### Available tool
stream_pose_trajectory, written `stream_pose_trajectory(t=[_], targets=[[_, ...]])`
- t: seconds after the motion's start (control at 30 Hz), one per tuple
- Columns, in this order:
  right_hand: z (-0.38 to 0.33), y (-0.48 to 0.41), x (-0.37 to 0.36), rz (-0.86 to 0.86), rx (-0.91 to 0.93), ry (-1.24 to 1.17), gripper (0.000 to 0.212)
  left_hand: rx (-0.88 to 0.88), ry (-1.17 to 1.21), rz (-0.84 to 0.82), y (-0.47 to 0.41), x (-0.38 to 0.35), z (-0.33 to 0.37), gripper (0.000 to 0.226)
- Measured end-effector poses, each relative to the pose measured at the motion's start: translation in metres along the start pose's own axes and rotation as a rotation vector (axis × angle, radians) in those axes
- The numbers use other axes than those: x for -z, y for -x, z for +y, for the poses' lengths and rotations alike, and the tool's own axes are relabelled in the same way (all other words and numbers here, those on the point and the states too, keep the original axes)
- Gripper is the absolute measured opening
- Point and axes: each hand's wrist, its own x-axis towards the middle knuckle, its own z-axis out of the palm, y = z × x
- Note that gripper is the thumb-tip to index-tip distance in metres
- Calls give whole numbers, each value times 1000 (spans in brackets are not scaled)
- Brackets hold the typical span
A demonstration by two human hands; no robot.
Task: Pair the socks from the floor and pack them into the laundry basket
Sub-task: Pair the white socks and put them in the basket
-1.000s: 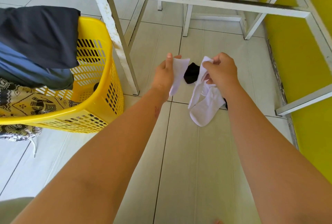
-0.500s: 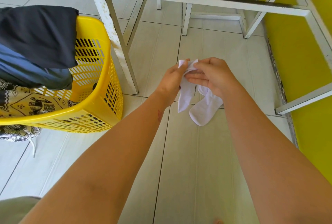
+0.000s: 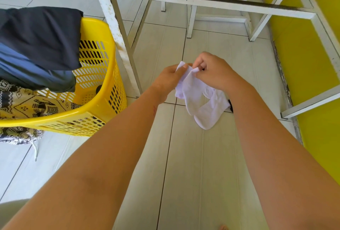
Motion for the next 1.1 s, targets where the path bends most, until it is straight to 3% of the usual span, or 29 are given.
stream_pose_trajectory(t=[0.27, 0.43, 0.5, 0.57, 0.63, 0.73, 0.87, 1.0, 1.1], targets=[[9, 3, -13, 165, 76, -57, 30, 99, 111, -124, 8, -4, 3, 59], [16, 3, -15, 241, 26, -181, 33, 102, 157, -131, 11, 3, -1, 35], [18, 6, -12, 194, -50, -199, 44, 77, 169, -77, 11, 5, -1, 22], [22, 7, -11, 89, -127, -176, 41, 32, 209, -29, 14, 8, 3, 14], [21, 10, -12, 32, -119, -152, 24, -4, 231, 18, 19, 9, 8, 21], [5, 16, -11, 77, -80, -360, 12, -37, 201, 97, 34, 9, 16, 46], [-27, 22, -2, 5, -52, -598, 13, -61, 20, 245, 65, 18, 31, 40], [-66, 21, -2, -58, 10, -751, 9, -290, -327, 518, 103, 38, 65, 29], [-103, 15, -17, -10, 29, -871, 18, -384, -432, 731, 125, 66, 95, 25]])
